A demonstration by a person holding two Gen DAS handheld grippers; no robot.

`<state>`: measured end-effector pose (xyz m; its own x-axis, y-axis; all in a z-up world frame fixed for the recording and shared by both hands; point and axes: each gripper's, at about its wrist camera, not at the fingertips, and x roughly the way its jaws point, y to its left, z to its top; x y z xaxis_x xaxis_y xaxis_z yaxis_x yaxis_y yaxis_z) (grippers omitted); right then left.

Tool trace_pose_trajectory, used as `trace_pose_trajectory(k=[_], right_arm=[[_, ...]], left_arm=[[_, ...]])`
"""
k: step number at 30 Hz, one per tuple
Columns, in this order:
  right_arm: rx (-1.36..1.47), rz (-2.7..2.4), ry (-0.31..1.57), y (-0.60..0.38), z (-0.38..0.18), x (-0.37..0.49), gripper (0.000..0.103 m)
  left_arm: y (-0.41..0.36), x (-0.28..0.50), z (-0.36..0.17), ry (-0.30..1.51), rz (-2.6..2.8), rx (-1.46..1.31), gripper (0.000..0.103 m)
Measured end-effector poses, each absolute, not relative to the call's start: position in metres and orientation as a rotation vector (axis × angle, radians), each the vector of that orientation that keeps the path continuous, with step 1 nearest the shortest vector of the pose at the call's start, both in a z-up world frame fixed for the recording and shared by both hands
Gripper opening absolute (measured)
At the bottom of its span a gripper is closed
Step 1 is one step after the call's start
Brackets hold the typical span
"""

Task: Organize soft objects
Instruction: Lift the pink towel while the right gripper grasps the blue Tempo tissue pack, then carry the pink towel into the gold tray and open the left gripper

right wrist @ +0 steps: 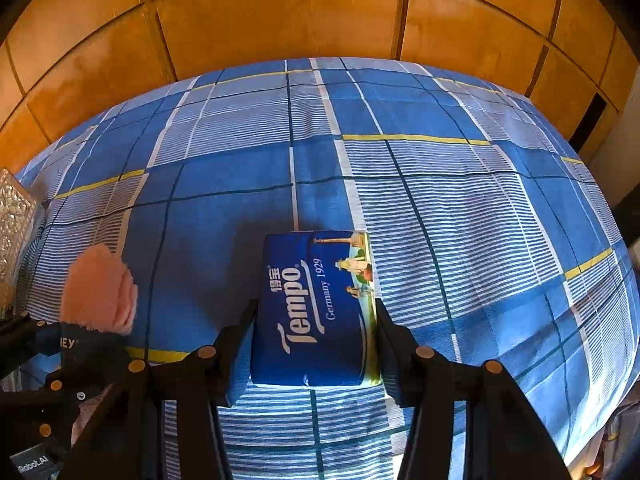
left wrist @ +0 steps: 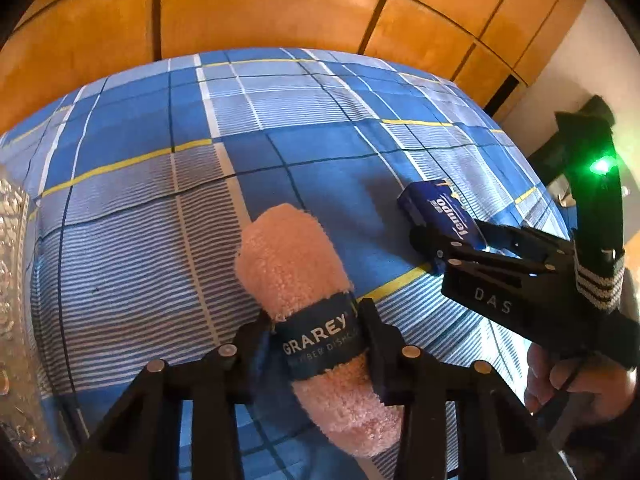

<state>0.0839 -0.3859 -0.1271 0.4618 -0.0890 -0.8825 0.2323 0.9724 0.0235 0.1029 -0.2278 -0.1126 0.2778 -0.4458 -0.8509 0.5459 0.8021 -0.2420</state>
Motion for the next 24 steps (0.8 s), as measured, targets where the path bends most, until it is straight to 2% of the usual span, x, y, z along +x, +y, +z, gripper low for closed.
trace_pose_trajectory(k=[5, 13, 20, 24], right_arm=[[0.113, -0.215, 1.058, -0.381, -0.127, 0.083, 0.053], [0.101, -0.214, 1.041, -0.380, -0.127, 0.081, 0.053], [0.099, -0.224, 1.032, -0.378, -0.128, 0.079, 0.053], [0.110, -0.228, 1.044, -0.380, -0.127, 0.081, 0.053]], left_arm=[[-0.230, 0.117, -0.099, 1.122, -0.639, 0.099, 0.038], [-0.203, 0.188, -0.018, 1.038, -0.509, 0.001, 0.038], [-0.110, 0.249, 0.052, 0.904, -0.290, -0.063, 0.038], [-0.039, 0.263, 0.074, 0.858, -0.167, -0.093, 0.038]])
